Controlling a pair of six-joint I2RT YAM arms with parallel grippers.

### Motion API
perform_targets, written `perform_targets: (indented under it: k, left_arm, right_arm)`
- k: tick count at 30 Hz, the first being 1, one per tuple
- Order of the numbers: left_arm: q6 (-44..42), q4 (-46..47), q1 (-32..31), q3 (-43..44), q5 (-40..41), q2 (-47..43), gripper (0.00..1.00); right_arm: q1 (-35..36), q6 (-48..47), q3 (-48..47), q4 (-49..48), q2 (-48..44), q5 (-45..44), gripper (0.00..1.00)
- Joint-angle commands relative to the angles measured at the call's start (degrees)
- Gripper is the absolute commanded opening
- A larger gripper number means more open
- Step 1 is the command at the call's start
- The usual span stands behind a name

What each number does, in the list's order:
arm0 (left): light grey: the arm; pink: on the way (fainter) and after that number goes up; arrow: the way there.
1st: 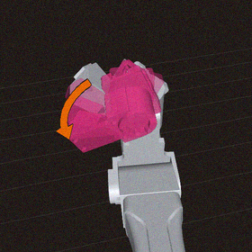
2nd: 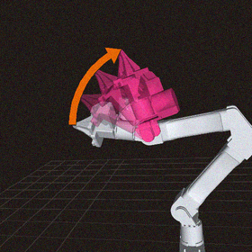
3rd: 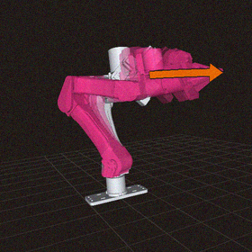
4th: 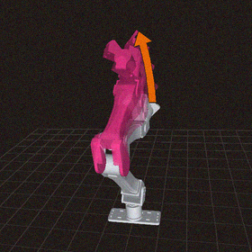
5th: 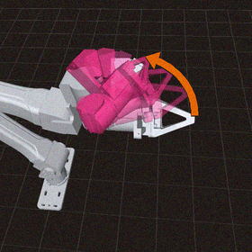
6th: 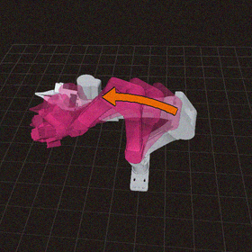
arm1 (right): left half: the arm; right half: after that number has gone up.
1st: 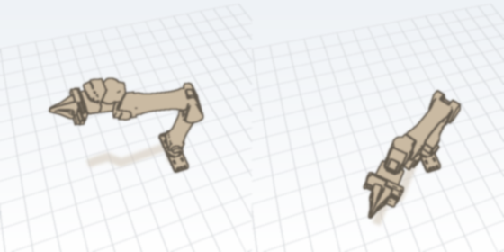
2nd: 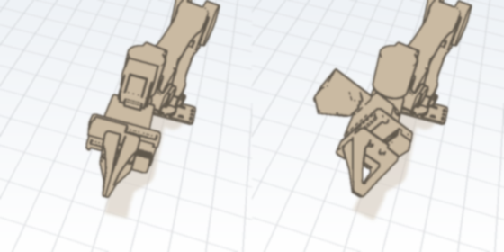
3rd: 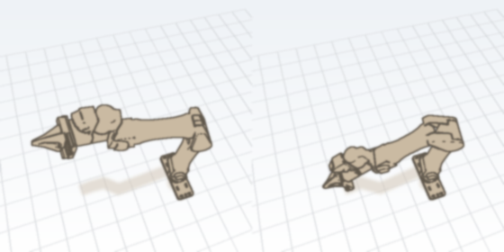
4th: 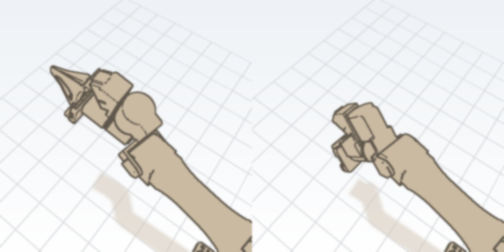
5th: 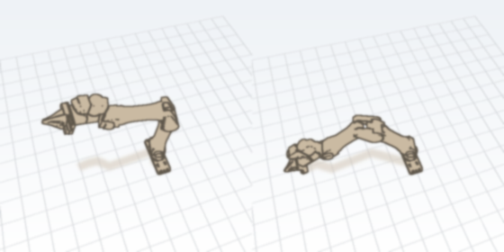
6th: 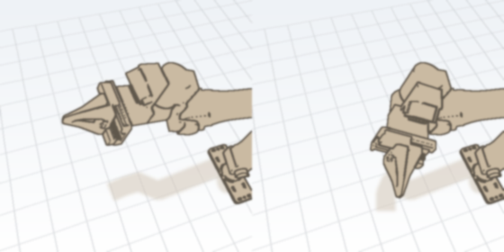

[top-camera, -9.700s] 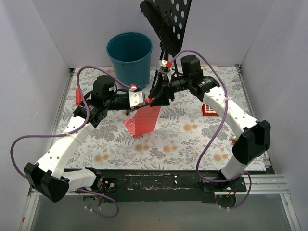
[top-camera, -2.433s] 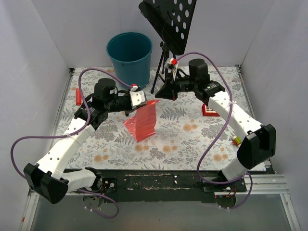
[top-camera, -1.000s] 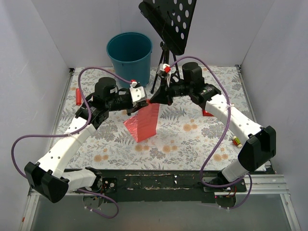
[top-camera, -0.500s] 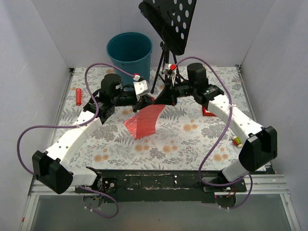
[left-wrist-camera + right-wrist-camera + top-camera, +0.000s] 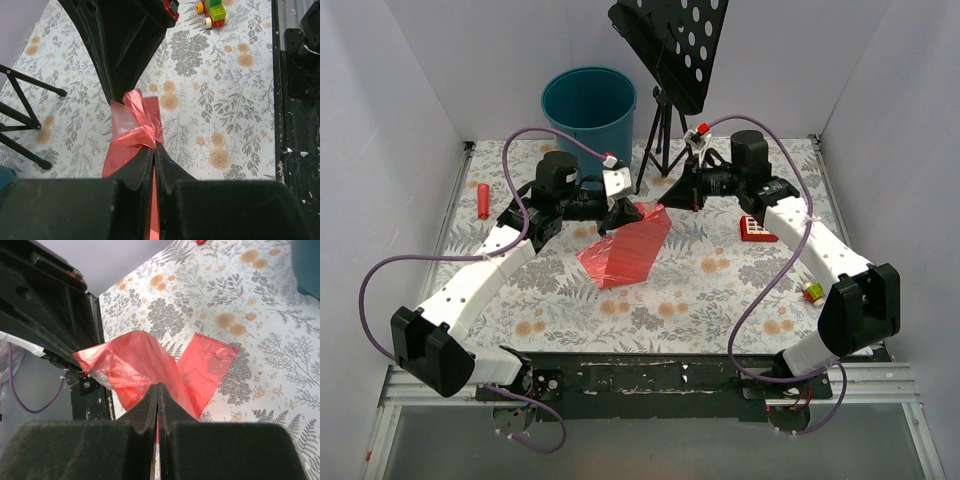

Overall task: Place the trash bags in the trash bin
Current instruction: Unfold the trash bag at the center of the board.

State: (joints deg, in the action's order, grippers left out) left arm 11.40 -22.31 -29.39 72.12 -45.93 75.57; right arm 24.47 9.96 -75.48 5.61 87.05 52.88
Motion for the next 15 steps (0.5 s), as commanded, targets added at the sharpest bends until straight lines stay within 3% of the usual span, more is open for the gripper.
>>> perform_targets:
  k: [1, 7, 12, 15]
  left_arm:
    - [1.4, -2.4, -0.1, 2.5, -0.8, 0.2, 0.00]
    - [1.6, -2.9, -0.1, 3.9, -0.8, 1.6, 0.00]
    - [0.5, -3.3, -0.1, 4.1, 3.6, 1.9, 0.00]
    - [0.2, -3.5, -0.1, 4.4, 6.6, 2.0, 0.00]
  right_arm:
    - [-1.3, -0.2, 1.0, -2.4, -3.3, -1.7, 0.01]
    - [-1.2, -2.8, 1.7, -1.2, -5.6, -4.1, 0.01]
    - [-1.4, -8.4, 0.9, 4.6, -8.2, -20.1, 0.01]
    - [-1.4, -12.0, 0.9, 5.7, -9.5, -20.9, 0.01]
